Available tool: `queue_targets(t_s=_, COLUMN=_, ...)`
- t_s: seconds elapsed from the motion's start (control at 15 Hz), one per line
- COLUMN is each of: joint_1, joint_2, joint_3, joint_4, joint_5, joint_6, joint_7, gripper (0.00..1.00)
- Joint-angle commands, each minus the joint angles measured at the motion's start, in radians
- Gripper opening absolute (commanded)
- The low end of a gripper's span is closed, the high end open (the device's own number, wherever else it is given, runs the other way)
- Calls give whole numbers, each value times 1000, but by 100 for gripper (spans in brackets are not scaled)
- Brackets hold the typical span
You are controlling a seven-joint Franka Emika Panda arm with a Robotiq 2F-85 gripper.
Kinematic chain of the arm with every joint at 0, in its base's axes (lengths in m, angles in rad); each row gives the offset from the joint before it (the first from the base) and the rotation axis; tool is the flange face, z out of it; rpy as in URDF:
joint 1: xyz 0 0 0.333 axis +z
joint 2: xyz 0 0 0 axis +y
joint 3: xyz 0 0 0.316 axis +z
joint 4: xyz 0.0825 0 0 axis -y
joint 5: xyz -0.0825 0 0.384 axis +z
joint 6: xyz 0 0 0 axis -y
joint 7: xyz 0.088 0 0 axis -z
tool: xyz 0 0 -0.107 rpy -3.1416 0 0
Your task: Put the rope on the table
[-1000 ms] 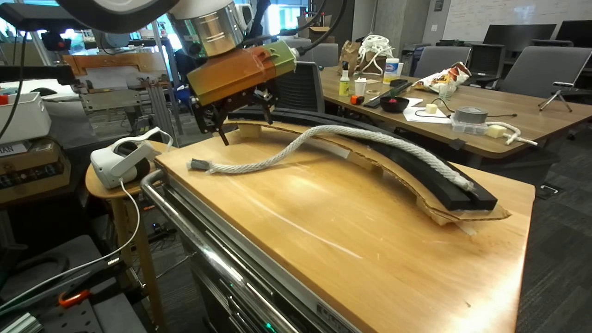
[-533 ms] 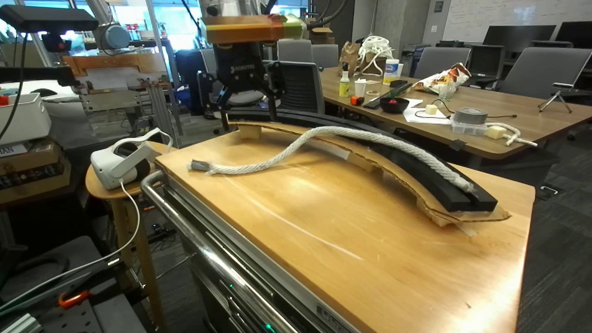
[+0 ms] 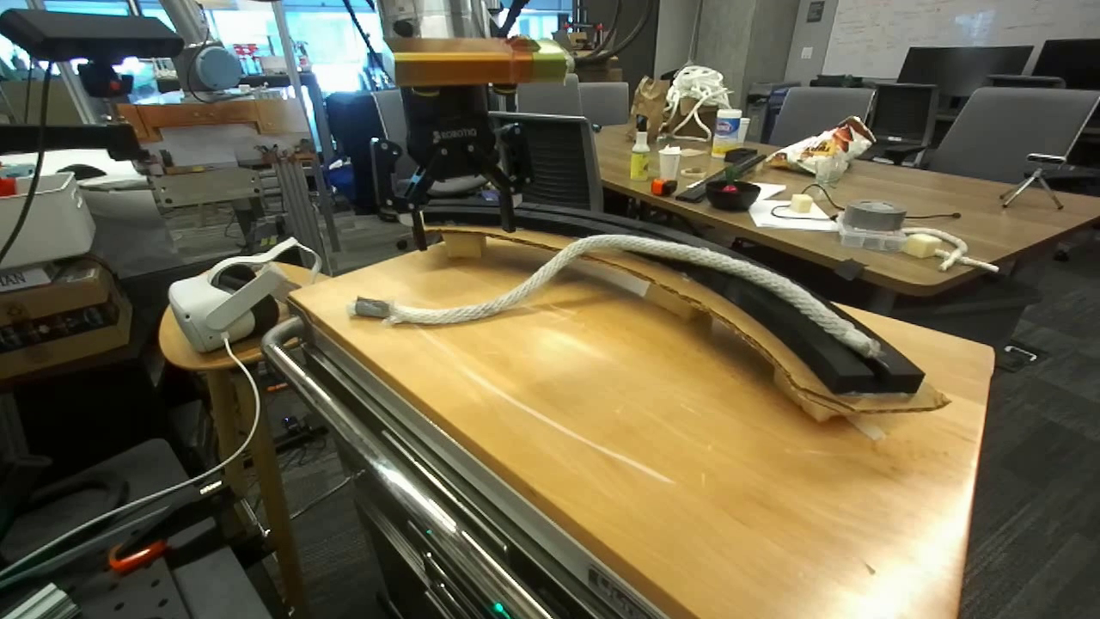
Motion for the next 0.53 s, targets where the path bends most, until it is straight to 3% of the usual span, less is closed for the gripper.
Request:
queue_targets(t_s=0.0, joint_1=-1, joint_2=-61, joint_3=-62, joint_4=-16, joint_5=50, joint_6=75, joint_7=-239, gripper=100)
queue_targets(t_s=0.13, joint_1=-1, joint_2=-68, joint_3=-116, joint_4=-18, joint_5=153, joint_6=122, joint_7=-377, gripper=100)
queue_targets(t_s=0.2, joint_1=27, joint_2=-69, joint_3=-174, joint_4=-16, joint_5=210, joint_6=128, joint_7=-451, gripper=100)
queue_targets(t_s=0.33, joint_1=-18, joint_2=-38, joint_3=-207, joint_4=19, joint_5=314, joint_6=72, joint_7=-565, gripper=100)
queue_targets(t_s=0.47, joint_1=-62, joint_2=-14, joint_3=-191, joint_4=35, joint_5=232, joint_6=80, joint_7=-424, gripper=100)
